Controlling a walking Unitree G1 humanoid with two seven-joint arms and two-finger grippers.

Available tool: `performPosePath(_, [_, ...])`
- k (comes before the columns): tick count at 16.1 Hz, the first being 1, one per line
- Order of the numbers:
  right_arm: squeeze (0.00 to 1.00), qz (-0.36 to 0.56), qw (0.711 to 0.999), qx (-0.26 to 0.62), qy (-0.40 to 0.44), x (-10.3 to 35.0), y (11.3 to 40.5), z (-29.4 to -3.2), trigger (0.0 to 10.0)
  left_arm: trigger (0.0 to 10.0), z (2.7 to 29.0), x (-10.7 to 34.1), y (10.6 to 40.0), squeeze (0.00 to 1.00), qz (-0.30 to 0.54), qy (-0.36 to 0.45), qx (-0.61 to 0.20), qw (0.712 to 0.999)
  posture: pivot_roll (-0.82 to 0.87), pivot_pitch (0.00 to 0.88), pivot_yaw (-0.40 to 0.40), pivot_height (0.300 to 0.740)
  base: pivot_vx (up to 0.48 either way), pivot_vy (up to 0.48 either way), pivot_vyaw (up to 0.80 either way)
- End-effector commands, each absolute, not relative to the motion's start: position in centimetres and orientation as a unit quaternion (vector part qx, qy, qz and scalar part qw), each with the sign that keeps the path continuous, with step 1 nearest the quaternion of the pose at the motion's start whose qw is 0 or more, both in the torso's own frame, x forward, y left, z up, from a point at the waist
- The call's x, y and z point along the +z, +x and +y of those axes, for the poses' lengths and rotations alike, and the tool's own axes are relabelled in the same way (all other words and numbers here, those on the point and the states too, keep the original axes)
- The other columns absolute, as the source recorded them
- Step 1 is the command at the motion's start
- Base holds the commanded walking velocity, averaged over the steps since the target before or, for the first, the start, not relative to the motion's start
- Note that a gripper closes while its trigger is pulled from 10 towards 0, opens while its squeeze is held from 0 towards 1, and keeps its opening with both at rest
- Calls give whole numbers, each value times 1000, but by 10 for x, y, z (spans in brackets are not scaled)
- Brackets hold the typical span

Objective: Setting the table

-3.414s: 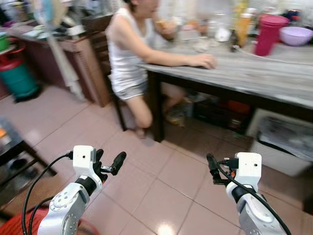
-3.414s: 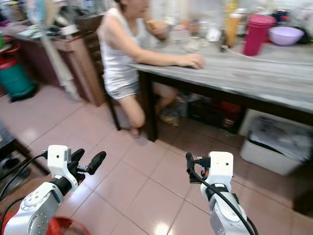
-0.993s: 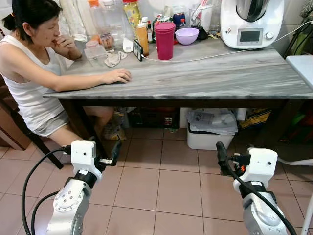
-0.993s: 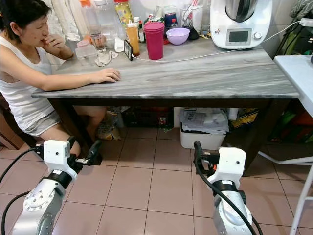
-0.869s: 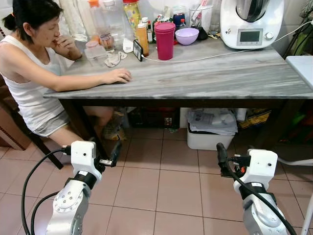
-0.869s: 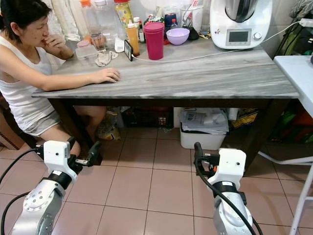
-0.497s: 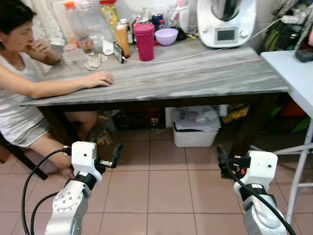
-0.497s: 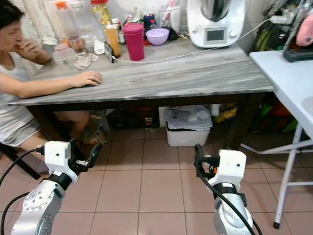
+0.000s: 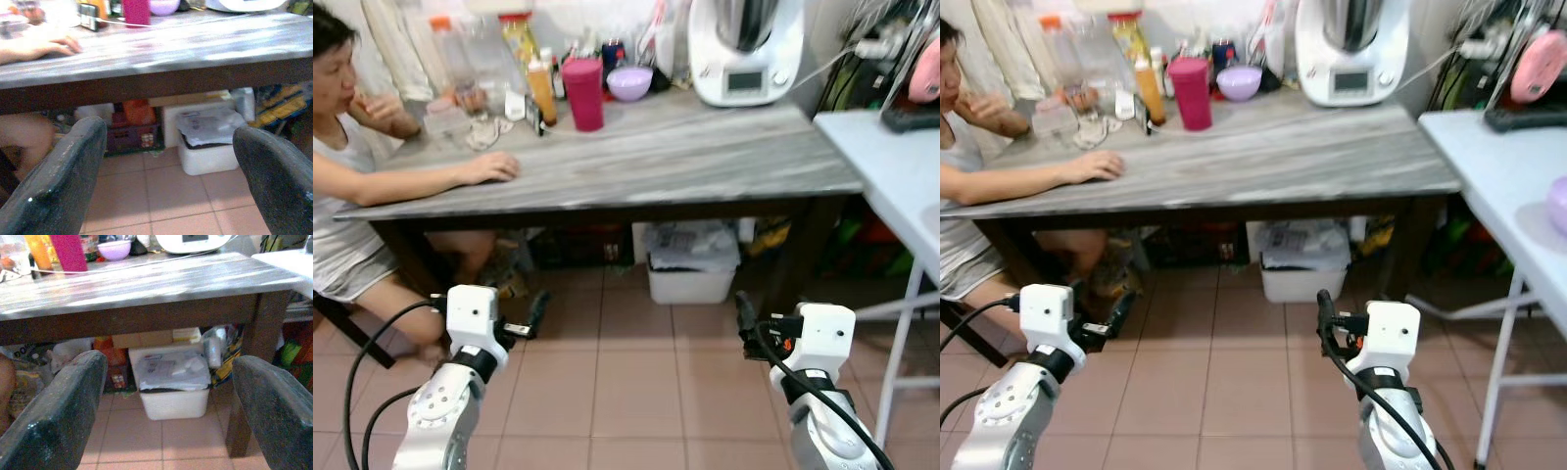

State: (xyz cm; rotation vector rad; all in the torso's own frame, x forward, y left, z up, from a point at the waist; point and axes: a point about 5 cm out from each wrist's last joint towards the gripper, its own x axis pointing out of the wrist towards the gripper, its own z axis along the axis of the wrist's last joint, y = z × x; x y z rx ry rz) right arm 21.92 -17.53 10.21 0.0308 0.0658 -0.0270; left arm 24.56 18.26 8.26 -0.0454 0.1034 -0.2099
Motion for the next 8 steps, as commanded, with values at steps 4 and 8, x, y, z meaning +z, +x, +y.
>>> performPosePath(4, [0,39,999,-16,18,101,219,-177,10000,10000,185,80,245,0,62,-22,-92,994,-224,0,102,740,0,-171,0])
performPosePath(8, [0,42,999,-16,22,100,219,-178,10000,10000,187,77,247,0,77,-17,-80,994,-226,0,99,740,0,0,0])
